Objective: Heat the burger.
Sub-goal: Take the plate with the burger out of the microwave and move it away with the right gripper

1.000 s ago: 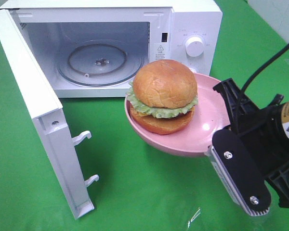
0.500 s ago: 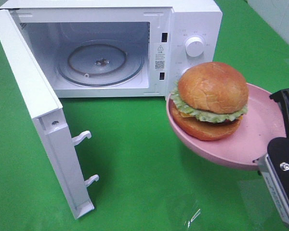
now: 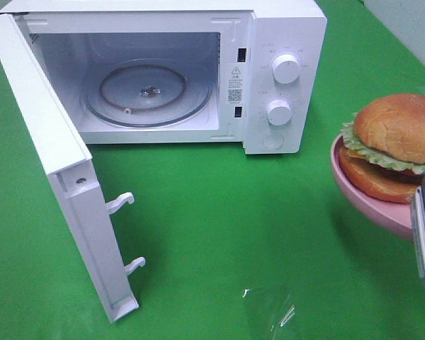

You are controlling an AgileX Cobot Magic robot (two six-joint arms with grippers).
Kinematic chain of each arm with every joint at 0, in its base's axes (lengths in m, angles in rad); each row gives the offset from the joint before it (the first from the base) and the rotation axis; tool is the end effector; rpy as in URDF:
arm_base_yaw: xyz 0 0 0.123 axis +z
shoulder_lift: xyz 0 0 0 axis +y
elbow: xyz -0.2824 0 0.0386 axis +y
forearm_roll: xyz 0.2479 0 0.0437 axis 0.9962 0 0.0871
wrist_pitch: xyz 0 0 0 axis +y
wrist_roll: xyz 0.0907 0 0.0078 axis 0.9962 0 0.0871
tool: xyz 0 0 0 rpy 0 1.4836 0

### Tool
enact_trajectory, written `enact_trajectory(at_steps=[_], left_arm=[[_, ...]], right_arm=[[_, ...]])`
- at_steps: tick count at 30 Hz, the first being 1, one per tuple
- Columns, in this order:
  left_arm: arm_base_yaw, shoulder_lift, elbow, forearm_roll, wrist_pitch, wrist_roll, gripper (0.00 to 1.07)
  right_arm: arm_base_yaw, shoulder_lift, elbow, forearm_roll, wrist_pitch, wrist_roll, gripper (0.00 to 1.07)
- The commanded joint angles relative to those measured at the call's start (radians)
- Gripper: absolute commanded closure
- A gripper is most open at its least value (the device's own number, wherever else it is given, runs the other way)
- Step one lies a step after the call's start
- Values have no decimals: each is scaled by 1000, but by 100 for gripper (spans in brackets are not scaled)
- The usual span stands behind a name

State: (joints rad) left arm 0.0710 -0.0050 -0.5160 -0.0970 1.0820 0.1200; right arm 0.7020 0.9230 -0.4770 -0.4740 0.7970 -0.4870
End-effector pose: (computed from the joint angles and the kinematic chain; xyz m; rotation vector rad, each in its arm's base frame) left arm -0.0080 -0.0084 0.2801 0.0569 2.0400 0.0036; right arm 0.1276 0.0690 0.2273 -1.7617 1.9839 -0.4853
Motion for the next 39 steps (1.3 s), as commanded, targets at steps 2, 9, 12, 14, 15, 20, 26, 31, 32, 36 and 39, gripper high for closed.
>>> enact_trajectory(at_steps=[2, 9, 12, 14, 15, 20, 26, 31, 32, 36, 39], left_arm=[[4, -6, -1, 0, -12, -8, 9], [4, -6, -1, 0, -12, -8, 9], [4, -6, -1, 0, -12, -8, 9], [4, -6, -1, 0, -12, -8, 9], [4, -6, -1, 0, -12, -8, 9], [4, -6, -1, 0, -12, -8, 9], [4, -6, -1, 0, -12, -8, 9], [4, -6, -1, 0, -12, -8, 9], [4, -6, -1, 0, -12, -8, 9], [4, -6, -1, 0, -12, -8, 9], [4, -6, -1, 0, -12, -8, 9]], right_arm=[[-2, -16, -9, -85, 31, 159, 107], [-2, -16, -9, -165, 126, 440, 107], [-2, -16, -9, -180, 190, 553, 107], [-2, -16, -9, -180, 218, 590, 107], [-2, -16, -9, -180, 231, 609, 107], [-2, -6, -9, -198, 246, 691, 107], [-2, 57, -9, -256, 257, 790, 107], [-2, 148, -9, -303, 239, 919, 107], [-2, 177, -9, -303, 219, 968, 107], [-6, 235, -9, -305, 186, 1016, 107], [-17, 315, -9, -318, 140, 1076, 107]])
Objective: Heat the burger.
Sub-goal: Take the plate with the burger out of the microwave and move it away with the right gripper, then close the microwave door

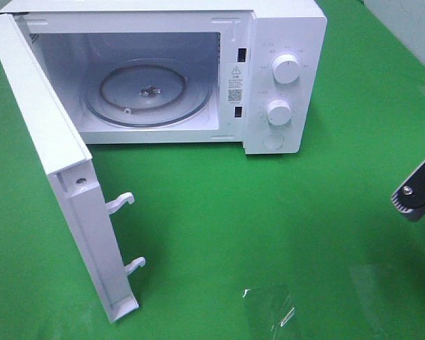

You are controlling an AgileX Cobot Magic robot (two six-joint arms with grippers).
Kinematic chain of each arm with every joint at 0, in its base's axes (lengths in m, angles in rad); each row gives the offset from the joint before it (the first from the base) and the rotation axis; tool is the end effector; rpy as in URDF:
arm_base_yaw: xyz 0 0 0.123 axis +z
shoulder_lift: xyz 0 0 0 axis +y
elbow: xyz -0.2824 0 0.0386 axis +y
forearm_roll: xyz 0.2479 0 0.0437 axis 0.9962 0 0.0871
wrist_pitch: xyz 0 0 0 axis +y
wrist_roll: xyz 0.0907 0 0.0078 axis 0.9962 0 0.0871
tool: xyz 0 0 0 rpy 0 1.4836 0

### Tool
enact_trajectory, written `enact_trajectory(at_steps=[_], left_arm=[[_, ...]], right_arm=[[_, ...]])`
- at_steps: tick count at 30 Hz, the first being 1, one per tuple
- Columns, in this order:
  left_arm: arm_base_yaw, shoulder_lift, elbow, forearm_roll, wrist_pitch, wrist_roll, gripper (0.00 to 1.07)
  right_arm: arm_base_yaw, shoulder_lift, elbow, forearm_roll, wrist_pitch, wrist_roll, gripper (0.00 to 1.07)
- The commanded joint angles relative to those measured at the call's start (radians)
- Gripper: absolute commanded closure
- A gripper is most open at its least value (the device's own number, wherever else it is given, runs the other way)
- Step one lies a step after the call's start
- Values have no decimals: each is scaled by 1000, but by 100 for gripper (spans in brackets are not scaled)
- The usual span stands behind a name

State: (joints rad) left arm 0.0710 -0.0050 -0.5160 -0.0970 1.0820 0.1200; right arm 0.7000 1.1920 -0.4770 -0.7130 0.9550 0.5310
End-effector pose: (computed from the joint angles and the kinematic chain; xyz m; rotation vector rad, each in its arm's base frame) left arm -0.0080 -0.0084 0.2801 0.0569 2.0400 0.0036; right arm 0.1512 0.0637 0.1938 -0.8050 2.6199 -0.6713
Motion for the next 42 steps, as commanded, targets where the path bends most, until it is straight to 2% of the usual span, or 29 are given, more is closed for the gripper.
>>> enact_trajectory(at_steps=[1, 6, 11, 15, 22, 27, 36, 37, 39, 40, 42], left_arm=[[4, -6, -1, 0, -12, -8, 9], [4, -6, -1, 0, -12, -8, 9], [4, -6, -1, 0, -12, -8, 9], [4, -6, -1, 0, -12, -8, 9], [4, -6, -1, 0, -12, -8, 9], [4, -6, -1, 0, -12, -8, 9], [4, -6, -1, 0, -12, -8, 9], [4, -6, -1, 0, -12, -8, 9], [4, -6, -1, 0, -12, -8, 9], [4, -6, -1, 0, -12, -8, 9], [4, -6, -1, 0, -12, -8, 9]], right_arm=[[-15, 46, -9, -79, -18, 58, 107], [-126, 173, -9, -84, -117, 149, 107], [-175, 236, -10, -91, -161, 150, 107], [-256, 358, -10, -114, -240, 200, 107], [-282, 451, -10, -189, -294, 328, 104], [-282, 461, -10, -192, -309, 374, 101], [-279, 460, -10, -178, -313, 384, 86], [-279, 460, -10, -157, -313, 384, 80], [-279, 460, -12, -148, -313, 384, 77], [-279, 460, -24, -112, -305, 380, 71], [-279, 460, -41, -74, -279, 360, 67]])
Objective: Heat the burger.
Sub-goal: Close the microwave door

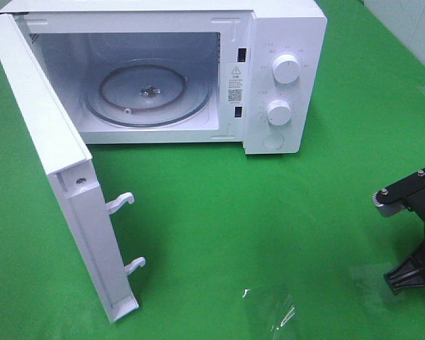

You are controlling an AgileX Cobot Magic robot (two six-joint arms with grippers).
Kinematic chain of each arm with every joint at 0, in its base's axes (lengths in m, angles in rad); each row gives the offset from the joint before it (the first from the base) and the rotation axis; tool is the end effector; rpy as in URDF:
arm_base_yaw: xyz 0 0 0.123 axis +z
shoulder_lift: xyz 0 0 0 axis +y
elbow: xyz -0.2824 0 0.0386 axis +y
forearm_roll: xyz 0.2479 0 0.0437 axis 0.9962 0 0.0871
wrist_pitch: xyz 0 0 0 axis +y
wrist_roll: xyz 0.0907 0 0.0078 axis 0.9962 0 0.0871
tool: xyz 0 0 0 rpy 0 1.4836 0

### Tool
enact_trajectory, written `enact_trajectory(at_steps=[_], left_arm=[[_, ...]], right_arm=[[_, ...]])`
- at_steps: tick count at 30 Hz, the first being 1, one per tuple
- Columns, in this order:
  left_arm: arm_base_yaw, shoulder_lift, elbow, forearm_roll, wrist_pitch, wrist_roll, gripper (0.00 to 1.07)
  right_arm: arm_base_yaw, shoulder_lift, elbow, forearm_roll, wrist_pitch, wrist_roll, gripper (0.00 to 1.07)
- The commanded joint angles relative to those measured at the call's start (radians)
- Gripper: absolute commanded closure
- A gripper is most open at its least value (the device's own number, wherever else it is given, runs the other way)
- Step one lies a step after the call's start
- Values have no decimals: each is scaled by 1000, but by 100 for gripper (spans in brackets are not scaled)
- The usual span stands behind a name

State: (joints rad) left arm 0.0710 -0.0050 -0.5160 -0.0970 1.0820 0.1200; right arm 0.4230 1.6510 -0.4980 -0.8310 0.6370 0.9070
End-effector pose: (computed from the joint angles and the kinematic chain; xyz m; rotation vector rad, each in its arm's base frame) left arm -0.0080 -0.0084 0.2801 0.0569 2.0400 0.0036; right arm 0.2034 0.0476 0.1109 -0.3304 2.8823 -0.6222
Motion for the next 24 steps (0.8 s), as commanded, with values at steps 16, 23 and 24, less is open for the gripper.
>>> enact_trajectory(at_steps=[16, 23, 24], left_arm=[[4, -6, -1, 0, -12, -8, 9], [4, -6, -1, 0, -12, -8, 9], [4, -6, -1, 0, -12, -8, 9]], right_arm=[[-2, -311, -132, 355, 136, -430, 50], [-2, -615, -133, 524, 192, -626, 32], [-2, -615, -133, 524, 192, -626, 32]])
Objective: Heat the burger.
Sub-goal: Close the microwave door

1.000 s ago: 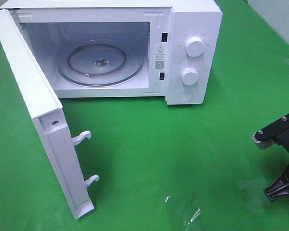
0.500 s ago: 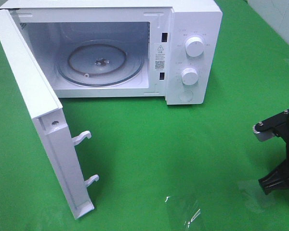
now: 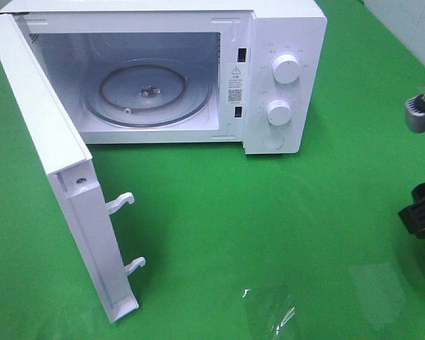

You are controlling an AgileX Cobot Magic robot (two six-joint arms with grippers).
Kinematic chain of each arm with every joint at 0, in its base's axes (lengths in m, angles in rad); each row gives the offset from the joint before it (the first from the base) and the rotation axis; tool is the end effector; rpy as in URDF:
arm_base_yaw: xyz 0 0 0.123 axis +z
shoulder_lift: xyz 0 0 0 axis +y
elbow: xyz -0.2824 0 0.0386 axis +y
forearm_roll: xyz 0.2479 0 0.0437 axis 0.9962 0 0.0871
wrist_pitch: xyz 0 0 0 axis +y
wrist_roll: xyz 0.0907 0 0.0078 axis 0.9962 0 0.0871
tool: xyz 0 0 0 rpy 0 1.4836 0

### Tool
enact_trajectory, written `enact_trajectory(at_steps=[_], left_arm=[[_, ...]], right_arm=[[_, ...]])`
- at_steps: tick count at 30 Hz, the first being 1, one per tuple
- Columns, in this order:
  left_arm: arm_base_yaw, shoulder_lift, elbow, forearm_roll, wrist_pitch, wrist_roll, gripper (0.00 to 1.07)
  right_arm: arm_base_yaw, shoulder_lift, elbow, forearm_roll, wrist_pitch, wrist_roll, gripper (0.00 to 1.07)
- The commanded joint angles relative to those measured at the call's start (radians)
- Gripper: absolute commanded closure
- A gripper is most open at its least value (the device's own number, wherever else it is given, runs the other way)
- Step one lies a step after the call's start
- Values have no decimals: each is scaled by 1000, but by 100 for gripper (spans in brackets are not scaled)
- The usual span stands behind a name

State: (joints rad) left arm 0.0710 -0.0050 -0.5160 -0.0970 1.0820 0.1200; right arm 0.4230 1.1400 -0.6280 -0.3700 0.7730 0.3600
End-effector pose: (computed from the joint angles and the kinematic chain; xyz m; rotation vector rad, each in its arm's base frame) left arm -0.0080 -0.0084 0.2801 0.0569 2.0400 0.0036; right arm 0.1822 0.0568 0.2315 -0.3748 2.6525 -0.1921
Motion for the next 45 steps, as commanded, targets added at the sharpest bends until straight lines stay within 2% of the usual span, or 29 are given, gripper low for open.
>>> enact_trajectory(at_steps=[1, 2, 4, 9, 11, 19, 22, 24, 27, 31, 33, 34, 35, 38, 40, 45], left_arm=[[4, -6, -1, 0, -12, -8, 9], [4, -6, -1, 0, -12, -8, 9], [4, -6, -1, 0, -12, -8, 9], [4, -6, -1, 0, -12, -8, 9], [4, -6, -1, 0, -12, -8, 9], [4, -6, -1, 0, -12, -8, 9], [4, -6, -1, 0, -12, -8, 9], [4, -6, -1, 0, -12, -8, 9], [4, -6, -1, 0, -12, -8, 9], [4, -6, -1, 0, -12, -8, 9], [4, -6, -1, 1, -12, -8, 9], [4, -6, -1, 1, -12, -8, 9], [4, -6, -1, 1, -12, -8, 9], [4, -6, -1, 1, -12, -8, 9], [4, -6, -1, 1, -12, -8, 9], [4, -6, -1, 1, -12, -8, 9]], right_arm=[[-2, -174, -3, 94, 113, -106, 30], [-2, -174, -3, 94, 113, -106, 30], [-2, -306, -3, 127, 223, -135, 31], [-2, -404, -3, 131, 281, -135, 31], [-2, -534, 14, 145, 311, -135, 31], [-2, -755, 93, 214, 315, -178, 31], [-2, -779, 95, 220, 311, -187, 31], [-2, -870, 96, 234, 276, -211, 31], [-6, -909, 97, 228, 255, -212, 31], [-64, -997, 135, 223, 191, -212, 31], [-137, -1048, 134, 235, 191, -230, 31], [-137, -1048, 134, 235, 191, -230, 31], [-191, -1078, 134, 247, 191, -248, 31], [-225, -1105, 134, 262, 190, -272, 31], [-281, -1151, 137, 286, 190, -310, 31], [-309, -1171, 138, 297, 190, -324, 31]])
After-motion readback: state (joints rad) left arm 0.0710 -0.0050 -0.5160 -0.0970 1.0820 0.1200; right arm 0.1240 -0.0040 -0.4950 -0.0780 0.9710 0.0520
